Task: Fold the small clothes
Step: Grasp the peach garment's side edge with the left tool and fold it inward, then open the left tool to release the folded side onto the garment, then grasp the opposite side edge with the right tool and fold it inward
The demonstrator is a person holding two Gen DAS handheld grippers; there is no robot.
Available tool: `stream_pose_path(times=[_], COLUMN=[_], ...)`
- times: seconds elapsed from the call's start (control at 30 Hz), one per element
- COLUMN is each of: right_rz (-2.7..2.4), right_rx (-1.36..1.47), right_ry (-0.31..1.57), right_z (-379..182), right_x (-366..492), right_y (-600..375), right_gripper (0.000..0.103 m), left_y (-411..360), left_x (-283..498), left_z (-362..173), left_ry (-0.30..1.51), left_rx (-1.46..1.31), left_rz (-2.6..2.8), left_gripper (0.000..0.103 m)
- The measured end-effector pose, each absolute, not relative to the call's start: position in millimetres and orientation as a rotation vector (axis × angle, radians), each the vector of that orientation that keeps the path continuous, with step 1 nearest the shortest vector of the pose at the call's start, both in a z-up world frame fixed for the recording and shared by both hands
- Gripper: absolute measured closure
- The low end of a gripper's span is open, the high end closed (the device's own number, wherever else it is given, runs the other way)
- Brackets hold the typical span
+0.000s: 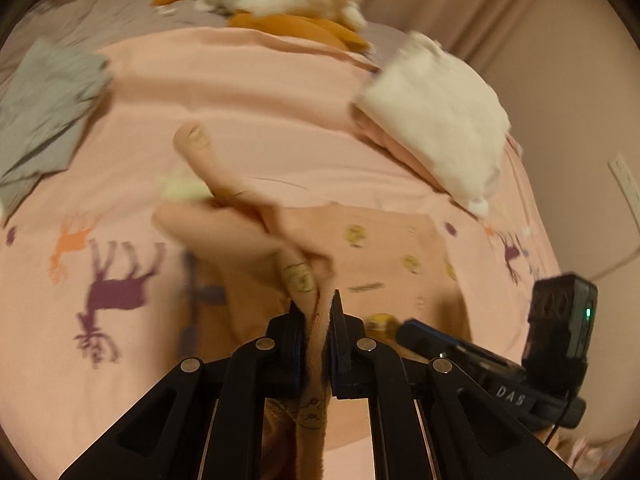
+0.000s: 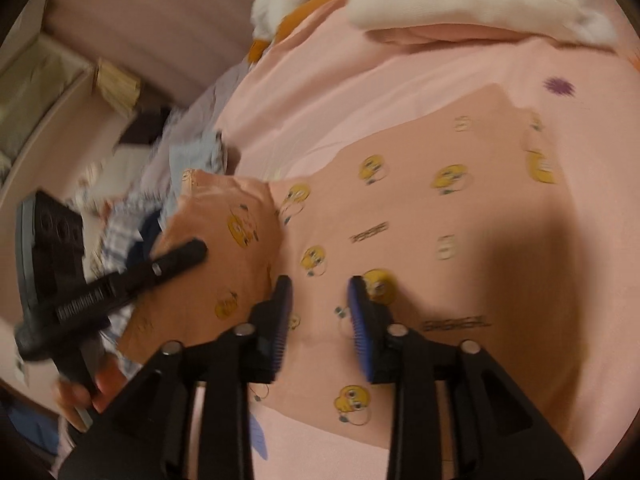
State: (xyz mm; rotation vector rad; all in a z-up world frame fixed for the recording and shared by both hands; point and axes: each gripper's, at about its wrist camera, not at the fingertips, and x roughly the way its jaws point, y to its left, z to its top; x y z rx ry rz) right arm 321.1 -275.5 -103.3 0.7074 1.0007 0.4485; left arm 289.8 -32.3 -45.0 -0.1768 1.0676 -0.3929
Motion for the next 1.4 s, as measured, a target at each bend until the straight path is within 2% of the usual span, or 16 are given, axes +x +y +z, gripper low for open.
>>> stream_pose_path(times=[0.1,0.17,0.33,0.43,0.5,0.7,0.9,1.0,1.07,1.1,1.23,1.4], right_rz=[0.430,0.426,0.440,0.463,0.473,0.506,0.492,0.489,0.460,0.447,0.448,0.424], right_rx=[0.795,0.869,0.959,0.928,0.900,0.809,0.745,0.719,0.649,0.626,0.665,0.604], right_ry=[0.984,0.980,0.991,1.003,1.015,1.091,1.143,1.144,1.141,1.135,1.078,0.970], right_z=[-107.9,-114.3,-122.9,-118.1,-114.6,-119.5,-132.7,-135.4,-135.3,-134.8,-119.9,-71.3], right_x=[317.7,316.0,310.9,310.2,314.8,345.0,370.8,375.0,376.4,376.3,375.8,372.5], right_y=[-296.6,-309.4,-317.8,-312.8,-305.6,-271.5,-242.2,-233.7,-227.6,-227.9,-247.0,-284.7], right_gripper=[0.063,0.053,0.048,0.040,0.039,0.039,0.049,0.064,0.090,0.093,0.096,0.096], left_y=[-62.4,-78.9,-88.1,-79.7,-72.5,-25.1,17.2,31.6,41.2,43.9,48.7,40.4], left_x=[290.5,290.7,294.0,285.5,276.5,260.3,258.7,257.1,254.8,253.1,251.1,251.0], left_z=[-56.2,-70.7,-108.7,-106.8,-97.0,-84.2,-96.7,-103.7,-106.2,-106.6,-104.6,-98.1], left_ry=[1.099,1.130,1.236,1.238,1.199,1.146,1.165,1.180,1.185,1.187,1.188,1.177], left_rx=[-0.138,-0.118,-0.152,-0.195,-0.189,-0.244,-0.293,-0.336,-0.364,-0.371,-0.372,-0.355], left_rz=[-0.421,-0.426,-0.415,-0.476,-0.502,-0.469,-0.394,-0.371,-0.363,-0.359,-0.357,-0.381], left_gripper=[0.097,0.096,0.096,0.087,0.083,0.082,0.082,0.082,0.082,0.082,0.082,0.082])
